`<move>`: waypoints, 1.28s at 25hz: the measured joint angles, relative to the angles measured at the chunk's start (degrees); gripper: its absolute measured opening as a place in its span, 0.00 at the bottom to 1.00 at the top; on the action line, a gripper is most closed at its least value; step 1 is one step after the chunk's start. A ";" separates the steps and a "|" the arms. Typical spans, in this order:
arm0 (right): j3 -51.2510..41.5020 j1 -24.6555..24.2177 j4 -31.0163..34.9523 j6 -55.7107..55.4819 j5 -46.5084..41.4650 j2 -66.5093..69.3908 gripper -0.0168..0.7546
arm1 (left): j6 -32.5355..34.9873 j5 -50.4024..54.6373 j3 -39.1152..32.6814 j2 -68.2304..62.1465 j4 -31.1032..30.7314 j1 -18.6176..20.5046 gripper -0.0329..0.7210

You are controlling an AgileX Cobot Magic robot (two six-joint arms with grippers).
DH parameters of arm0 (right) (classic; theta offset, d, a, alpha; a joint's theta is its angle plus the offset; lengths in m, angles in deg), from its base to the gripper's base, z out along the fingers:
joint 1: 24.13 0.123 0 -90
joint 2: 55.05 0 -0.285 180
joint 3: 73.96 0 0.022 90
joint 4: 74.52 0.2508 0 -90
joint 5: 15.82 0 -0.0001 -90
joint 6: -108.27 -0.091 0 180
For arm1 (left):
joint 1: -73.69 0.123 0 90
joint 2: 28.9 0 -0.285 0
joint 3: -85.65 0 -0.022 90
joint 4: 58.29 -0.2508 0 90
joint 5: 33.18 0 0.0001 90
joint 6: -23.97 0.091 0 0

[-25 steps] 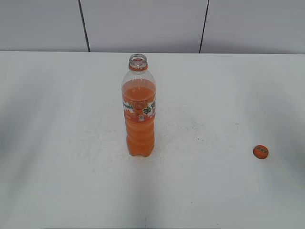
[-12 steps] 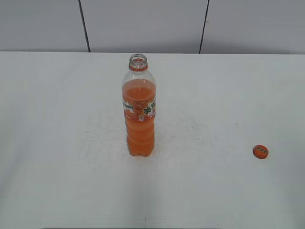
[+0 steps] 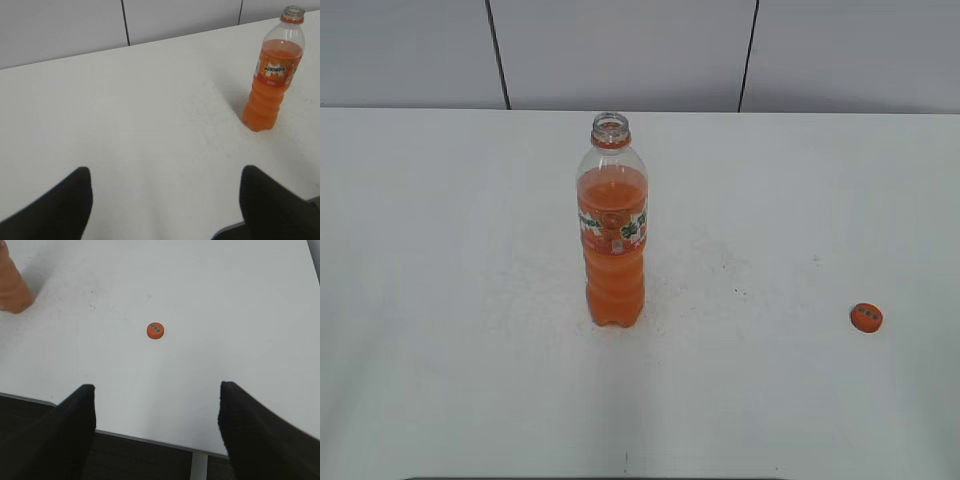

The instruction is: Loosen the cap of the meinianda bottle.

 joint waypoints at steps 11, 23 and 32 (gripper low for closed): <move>-2.35 0.00 -1.40 0.58 4.79 -0.14 0.77 | 0.23 -1.55 -1.20 0.48 0.73 0.11 0.78; -2.35 -4.68 -1.40 0.58 4.86 -0.14 0.77 | 0.23 -1.68 -1.31 0.50 0.89 10.59 0.78; -2.35 -4.80 -1.40 0.58 4.86 -0.14 0.77 | 0.23 -1.68 -1.37 0.50 0.95 12.03 0.77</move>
